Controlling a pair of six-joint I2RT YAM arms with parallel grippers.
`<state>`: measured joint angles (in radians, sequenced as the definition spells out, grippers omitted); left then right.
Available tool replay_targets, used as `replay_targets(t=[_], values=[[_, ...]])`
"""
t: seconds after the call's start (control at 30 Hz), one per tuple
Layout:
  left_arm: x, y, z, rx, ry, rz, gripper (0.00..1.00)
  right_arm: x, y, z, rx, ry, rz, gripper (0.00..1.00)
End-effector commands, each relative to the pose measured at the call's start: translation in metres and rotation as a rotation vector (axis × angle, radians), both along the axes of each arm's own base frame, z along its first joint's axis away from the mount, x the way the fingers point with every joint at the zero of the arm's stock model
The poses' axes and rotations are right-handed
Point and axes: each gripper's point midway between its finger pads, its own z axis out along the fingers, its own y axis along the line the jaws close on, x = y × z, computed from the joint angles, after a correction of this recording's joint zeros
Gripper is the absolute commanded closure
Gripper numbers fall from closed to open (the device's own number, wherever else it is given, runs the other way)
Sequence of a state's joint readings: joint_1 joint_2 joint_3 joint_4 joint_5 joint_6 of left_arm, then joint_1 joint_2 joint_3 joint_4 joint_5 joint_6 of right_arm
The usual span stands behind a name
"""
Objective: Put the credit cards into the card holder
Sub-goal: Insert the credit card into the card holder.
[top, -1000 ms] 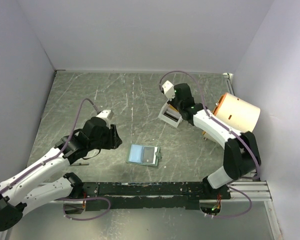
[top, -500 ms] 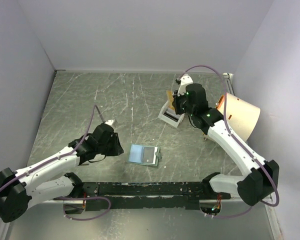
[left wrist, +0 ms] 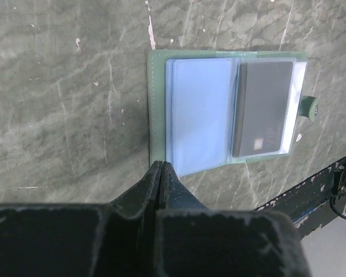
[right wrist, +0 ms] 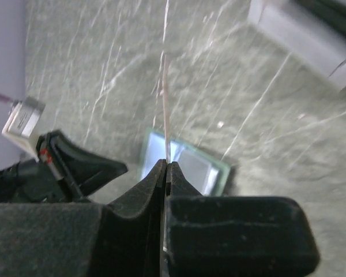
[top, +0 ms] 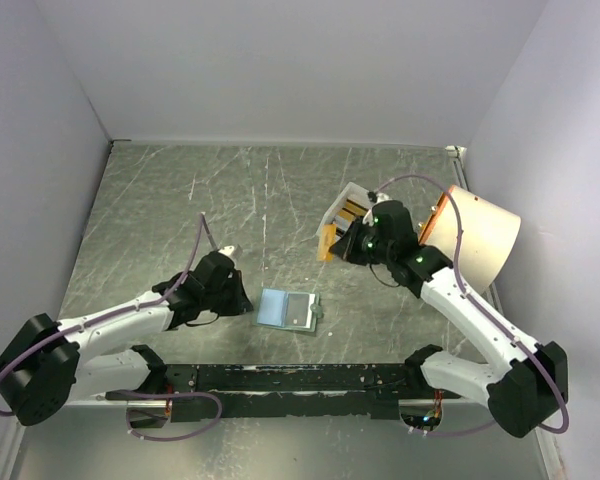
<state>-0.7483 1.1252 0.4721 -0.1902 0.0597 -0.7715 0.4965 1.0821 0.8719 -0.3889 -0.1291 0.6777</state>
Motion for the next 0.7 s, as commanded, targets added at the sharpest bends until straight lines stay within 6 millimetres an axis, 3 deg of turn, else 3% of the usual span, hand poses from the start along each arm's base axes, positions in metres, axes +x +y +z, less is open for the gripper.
replay_targets(t=[0.0, 0.2, 0.33, 0.53, 0.67], values=[[0.002, -0.013, 0.002, -0.067, -0.019, -0.028, 0.93, -0.028, 0.036, -0.007, 0.168, 0.109, 0.055, 1.00], [-0.003, -0.009, -0.009, -0.038, 0.019, -0.022, 0.93, -0.062, 0.075, -0.032, 0.153, 0.178, 0.128, 1.00], [-0.012, -0.009, -0.017, -0.053, 0.058, -0.027, 0.91, -0.079, 0.091, -0.058, 0.150, 0.232, 0.155, 1.00], [-0.021, -0.015, -0.019, -0.102, 0.096, -0.042, 0.91, -0.093, 0.097, -0.095, 0.124, 0.293, 0.162, 1.00], [-0.023, -0.016, -0.016, -0.119, 0.100, -0.044, 0.91, -0.096, 0.094, -0.109, 0.094, 0.315, 0.154, 1.00]])
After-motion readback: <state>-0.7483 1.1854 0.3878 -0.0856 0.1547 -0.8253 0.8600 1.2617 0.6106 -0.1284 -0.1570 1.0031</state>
